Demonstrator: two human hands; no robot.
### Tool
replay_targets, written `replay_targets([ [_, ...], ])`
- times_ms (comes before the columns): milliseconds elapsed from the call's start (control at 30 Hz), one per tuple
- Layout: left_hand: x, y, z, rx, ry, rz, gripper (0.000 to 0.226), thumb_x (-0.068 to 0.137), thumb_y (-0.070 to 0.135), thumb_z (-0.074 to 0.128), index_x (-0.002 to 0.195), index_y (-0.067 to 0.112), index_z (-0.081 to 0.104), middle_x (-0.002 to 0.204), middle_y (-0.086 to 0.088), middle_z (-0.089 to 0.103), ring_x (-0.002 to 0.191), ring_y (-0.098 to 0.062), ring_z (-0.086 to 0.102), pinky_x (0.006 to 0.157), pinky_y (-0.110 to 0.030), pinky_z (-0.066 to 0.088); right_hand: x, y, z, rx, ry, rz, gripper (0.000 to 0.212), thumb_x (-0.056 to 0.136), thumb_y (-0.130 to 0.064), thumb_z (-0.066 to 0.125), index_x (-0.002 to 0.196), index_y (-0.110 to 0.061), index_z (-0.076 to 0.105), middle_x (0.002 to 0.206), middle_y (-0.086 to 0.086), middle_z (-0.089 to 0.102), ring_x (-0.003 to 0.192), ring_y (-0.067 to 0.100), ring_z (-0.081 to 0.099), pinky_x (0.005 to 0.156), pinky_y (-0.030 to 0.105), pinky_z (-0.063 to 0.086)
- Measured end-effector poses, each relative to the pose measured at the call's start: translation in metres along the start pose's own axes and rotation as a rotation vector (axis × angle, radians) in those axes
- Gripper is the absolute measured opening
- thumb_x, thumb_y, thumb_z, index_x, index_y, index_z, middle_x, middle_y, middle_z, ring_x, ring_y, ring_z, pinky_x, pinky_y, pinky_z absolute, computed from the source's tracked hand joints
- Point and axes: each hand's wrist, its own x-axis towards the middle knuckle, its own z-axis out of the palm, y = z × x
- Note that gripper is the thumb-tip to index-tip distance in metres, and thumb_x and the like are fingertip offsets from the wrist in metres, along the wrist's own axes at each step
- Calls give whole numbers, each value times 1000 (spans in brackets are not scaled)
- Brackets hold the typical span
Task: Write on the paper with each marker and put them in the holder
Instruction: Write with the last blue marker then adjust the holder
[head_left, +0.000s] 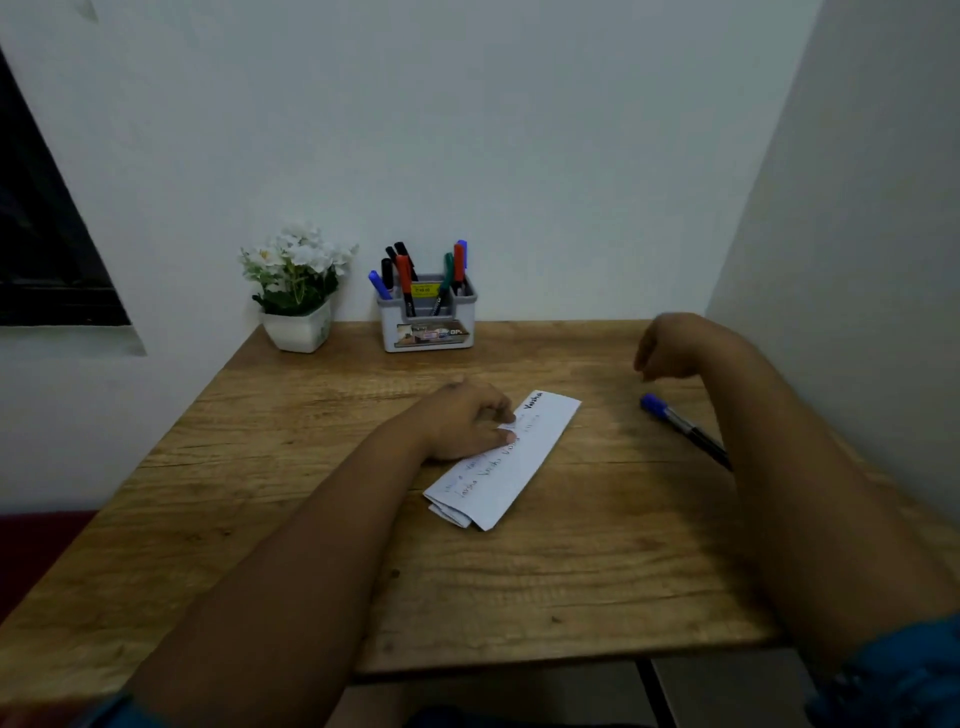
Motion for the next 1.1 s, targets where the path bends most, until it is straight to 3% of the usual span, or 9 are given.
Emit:
replay_targets([
  [133, 2, 14, 12, 47, 52, 57, 28, 89, 35, 65, 117, 31, 64, 129, 9, 56, 119, -13, 46, 99, -35, 40, -21, 36, 34, 32, -127, 181, 50, 78, -43, 78, 108, -5, 68, 104, 9, 70, 94, 24, 67, 87, 37, 55],
  [233, 0, 20, 17, -40, 134, 80, 33, 85, 26, 70, 116, 33, 60, 117, 14, 59, 107, -7, 54, 84, -23, 45, -25, 34, 50, 20, -40, 150, 41, 88, -40, 67, 115, -9, 63, 107, 10, 65, 92, 23, 60, 74, 30, 45],
  [300, -2, 24, 20, -116, 186, 69, 41, 82, 23, 71, 117, 34, 52, 115, 18, 54, 105, -5, 55, 77, -18, 43, -27, 22, 61, 108, 61, 34, 26, 95, -34, 56, 111, -15, 61, 104, 9, 64, 84, 21, 56, 69, 30, 39],
  [367, -5, 28, 23, -104, 249, 58, 59, 80, 22, 72, 127, 34, 39, 130, 12, 43, 116, -8, 48, 90, -24, 45, -27, 6, 73, 333, 153, -135, 7, 97, -29, 47, 104, -29, 50, 97, 2, 63, 77, 19, 56, 63, 32, 38],
  [500, -7, 35, 24, 16, 288, 61, 92, 84, 22, 69, 152, 26, 7, 157, 5, 14, 144, -14, 13, 112, -27, 21, -40, -34, 86, 276, 302, -561, 31, 86, -24, 57, 112, -36, 46, 97, -9, 58, 83, 13, 55, 60, 21, 35],
  [667, -6, 43, 28, 27, 159, 42, 26, 101, 27, 42, 121, 11, 46, 115, -12, 57, 100, -24, 54, 84, -41, 45, -41, -54, 88, -29, 461, -736, 16, 93, -28, 50, 103, -17, 56, 94, 2, 64, 81, 22, 59, 68, 40, 49],
  [867, -5, 46, 27, 118, 28, -18, 27, 103, 28, 37, 117, 7, 47, 105, -16, 58, 88, -26, 53, 78, -43, 43, -40, -47, 91, -105, 479, -714, 31, 99, -49, 37, 99, -26, 57, 76, -4, 65, 66, 17, 58, 59, 36, 49],
  [967, -2, 44, 28, 111, 21, -21, 26, 103, 32, 38, 109, 8, 46, 92, -13, 56, 80, -25, 49, 65, -35, 33, -33, -38, 84, -146, 484, -639, 39, 97, -57, 36, 107, -31, 62, 84, -6, 70, 74, 15, 62, 64, 34, 50],
  [1100, -1, 37, 28, 68, 42, -72, 33, 96, 45, 50, 116, 18, 48, 80, 5, 46, 80, -18, 47, 63, -32, 32, -28, -17, 79, 395, 368, -530, 41, 102, -39, 40, 142, -43, 34, 103, -9, 67, 87, 10, 61, 79, 32, 50],
])
